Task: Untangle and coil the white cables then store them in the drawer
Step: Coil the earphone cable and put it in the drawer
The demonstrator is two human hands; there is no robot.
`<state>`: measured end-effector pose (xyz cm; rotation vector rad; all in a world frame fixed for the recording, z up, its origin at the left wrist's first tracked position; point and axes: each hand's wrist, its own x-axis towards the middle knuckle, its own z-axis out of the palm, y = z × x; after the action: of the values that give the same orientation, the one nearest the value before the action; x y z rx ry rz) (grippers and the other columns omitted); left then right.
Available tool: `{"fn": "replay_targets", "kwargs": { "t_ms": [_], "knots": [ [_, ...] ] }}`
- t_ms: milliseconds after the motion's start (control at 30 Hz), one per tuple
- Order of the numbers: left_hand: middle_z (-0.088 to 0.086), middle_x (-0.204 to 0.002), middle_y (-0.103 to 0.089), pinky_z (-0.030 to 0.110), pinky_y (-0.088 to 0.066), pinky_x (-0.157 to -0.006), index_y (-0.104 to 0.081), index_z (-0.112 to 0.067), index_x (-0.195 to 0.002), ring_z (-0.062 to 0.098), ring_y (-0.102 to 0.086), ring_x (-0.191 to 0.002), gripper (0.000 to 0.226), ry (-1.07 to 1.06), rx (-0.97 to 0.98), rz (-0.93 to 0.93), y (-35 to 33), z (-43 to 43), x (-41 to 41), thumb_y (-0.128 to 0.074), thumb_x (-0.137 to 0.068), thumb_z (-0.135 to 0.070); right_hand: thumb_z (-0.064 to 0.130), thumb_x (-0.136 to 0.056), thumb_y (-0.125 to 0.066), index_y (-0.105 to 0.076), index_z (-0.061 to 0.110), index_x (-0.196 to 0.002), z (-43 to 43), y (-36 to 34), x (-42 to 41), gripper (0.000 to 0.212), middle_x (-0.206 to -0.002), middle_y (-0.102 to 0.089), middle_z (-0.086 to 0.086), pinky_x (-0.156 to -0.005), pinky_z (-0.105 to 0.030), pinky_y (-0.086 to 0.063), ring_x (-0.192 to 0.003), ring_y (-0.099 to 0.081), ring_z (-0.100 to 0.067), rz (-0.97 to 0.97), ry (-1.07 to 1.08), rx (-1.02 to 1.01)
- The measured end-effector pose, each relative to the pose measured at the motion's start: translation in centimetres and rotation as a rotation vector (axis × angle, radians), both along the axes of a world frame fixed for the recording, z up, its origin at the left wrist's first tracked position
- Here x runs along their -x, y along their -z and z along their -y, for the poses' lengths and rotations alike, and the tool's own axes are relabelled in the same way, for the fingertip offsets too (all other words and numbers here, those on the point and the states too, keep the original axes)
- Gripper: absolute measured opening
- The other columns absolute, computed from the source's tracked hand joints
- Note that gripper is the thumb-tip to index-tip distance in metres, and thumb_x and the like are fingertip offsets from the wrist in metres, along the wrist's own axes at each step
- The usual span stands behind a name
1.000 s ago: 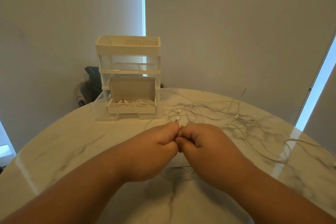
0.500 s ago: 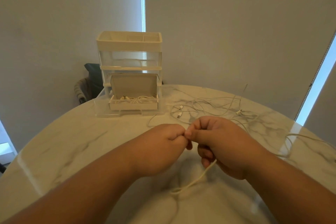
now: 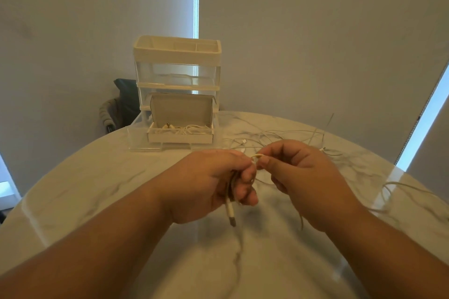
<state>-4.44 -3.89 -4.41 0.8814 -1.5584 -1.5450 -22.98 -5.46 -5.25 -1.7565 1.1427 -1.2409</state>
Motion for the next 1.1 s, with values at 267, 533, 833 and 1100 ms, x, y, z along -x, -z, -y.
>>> {"fn": "replay_targets", "kwargs": {
  "t_ms": [267, 533, 833, 1100],
  "knots": [
    [0.017, -0.09, -0.072, 0.029, -0.057, -0.067, -0.076, -0.005, -0.096, 0.016, -0.065, -0.063, 0.032, 0.012, -0.127, -0.379, 0.2, -0.3, 1.0, -0.047, -0.091, -0.019, 0.027, -0.099, -0.055, -0.077, 0.026, -0.094, 0.0, 1.0, -0.7, 0.023, -0.067, -0.059, 0.0, -0.053, -0.023, -0.039, -0.059, -0.047, -0.01, 0.036, -0.154, -0.135],
    [0.011, -0.066, -0.064, 0.035, -0.061, -0.075, -0.069, 0.004, -0.098, 0.023, -0.069, -0.064, 0.032, -0.191, -0.139, -0.469, -0.7, -0.6, 1.2, -0.052, -0.082, -0.018, 0.02, -0.101, -0.055, -0.073, 0.022, -0.086, -0.2, 1.3, -1.4, 0.023, -0.063, -0.053, 0.004, -0.052, -0.022, -0.036, -0.055, -0.042, -0.007, 0.053, -0.261, -0.145],
    [0.028, -0.095, -0.072, 0.036, -0.061, -0.078, -0.073, 0.006, -0.092, 0.033, -0.074, -0.086, 0.033, -0.193, -0.124, -0.516, -1.1, -1.4, 2.2, -0.049, -0.084, -0.016, 0.001, -0.095, -0.048, -0.071, 0.024, -0.068, -0.4, 1.1, -1.4, 0.042, -0.056, -0.055, 0.002, -0.051, -0.024, -0.038, -0.05, -0.045, -0.008, 0.105, -0.176, -0.227],
    [0.021, -0.085, -0.074, 0.035, -0.062, -0.073, -0.062, 0.006, -0.11, 0.03, -0.074, -0.076, 0.034, -0.349, -0.092, -0.597, -1.4, -2.0, 3.0, -0.036, -0.103, -0.015, 0.016, -0.101, -0.045, -0.067, 0.012, -0.087, -0.6, 0.5, -1.3, 0.026, -0.061, -0.057, 0.006, -0.059, -0.026, -0.042, -0.054, -0.047, -0.004, -0.191, -0.16, -0.132]
  ]
}}
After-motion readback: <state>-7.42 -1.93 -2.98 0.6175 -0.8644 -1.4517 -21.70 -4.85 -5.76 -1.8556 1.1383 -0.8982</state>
